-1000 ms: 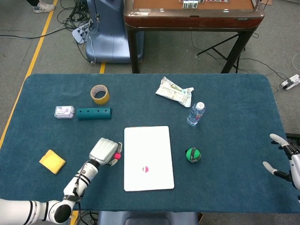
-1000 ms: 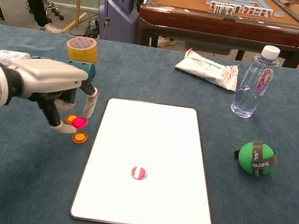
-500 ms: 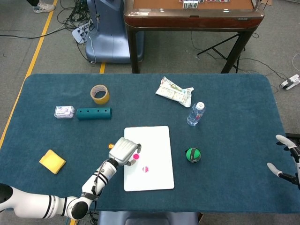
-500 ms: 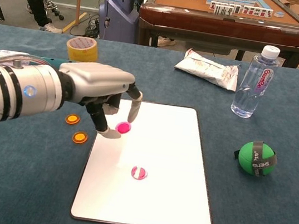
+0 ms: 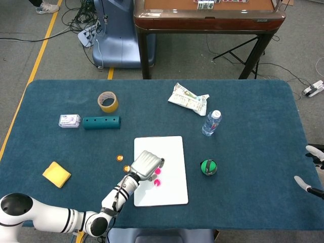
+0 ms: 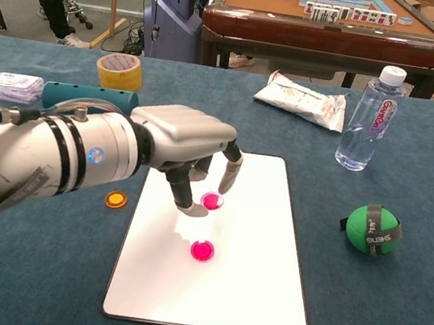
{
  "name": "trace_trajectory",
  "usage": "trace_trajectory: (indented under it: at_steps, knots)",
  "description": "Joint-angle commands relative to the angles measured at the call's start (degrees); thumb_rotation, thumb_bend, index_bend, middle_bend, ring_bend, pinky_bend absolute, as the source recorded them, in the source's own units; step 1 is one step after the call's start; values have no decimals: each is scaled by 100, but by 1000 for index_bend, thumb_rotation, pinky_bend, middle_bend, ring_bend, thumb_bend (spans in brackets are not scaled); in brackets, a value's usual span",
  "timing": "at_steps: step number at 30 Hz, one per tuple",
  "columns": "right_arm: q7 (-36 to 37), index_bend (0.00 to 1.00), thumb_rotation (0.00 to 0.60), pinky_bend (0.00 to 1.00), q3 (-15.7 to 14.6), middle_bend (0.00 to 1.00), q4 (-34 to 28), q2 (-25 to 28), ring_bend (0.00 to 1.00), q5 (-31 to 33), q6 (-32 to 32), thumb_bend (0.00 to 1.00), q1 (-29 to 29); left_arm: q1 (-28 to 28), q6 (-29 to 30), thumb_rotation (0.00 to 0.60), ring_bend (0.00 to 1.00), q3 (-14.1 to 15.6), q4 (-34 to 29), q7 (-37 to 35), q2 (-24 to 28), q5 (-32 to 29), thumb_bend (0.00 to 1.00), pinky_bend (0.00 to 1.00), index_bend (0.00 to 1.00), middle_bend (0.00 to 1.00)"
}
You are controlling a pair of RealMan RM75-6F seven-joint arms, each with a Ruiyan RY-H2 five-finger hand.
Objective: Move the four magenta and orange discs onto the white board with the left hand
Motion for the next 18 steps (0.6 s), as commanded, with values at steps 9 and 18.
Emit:
trace_trajectory:
  at_steps: [9,18]
  knots:
    - [34,219,600,482,10,356,20,2,399,-2,-24,73,5,-56,105,600,1000,118,-13,114,22,-199,329,1000,521,1000]
    - [-13,219,600,482,8,356,2,-4,399,-14,-55,73,17,-33,270,600,1000,186,-139,131,96,-188,320,1000,443,1000]
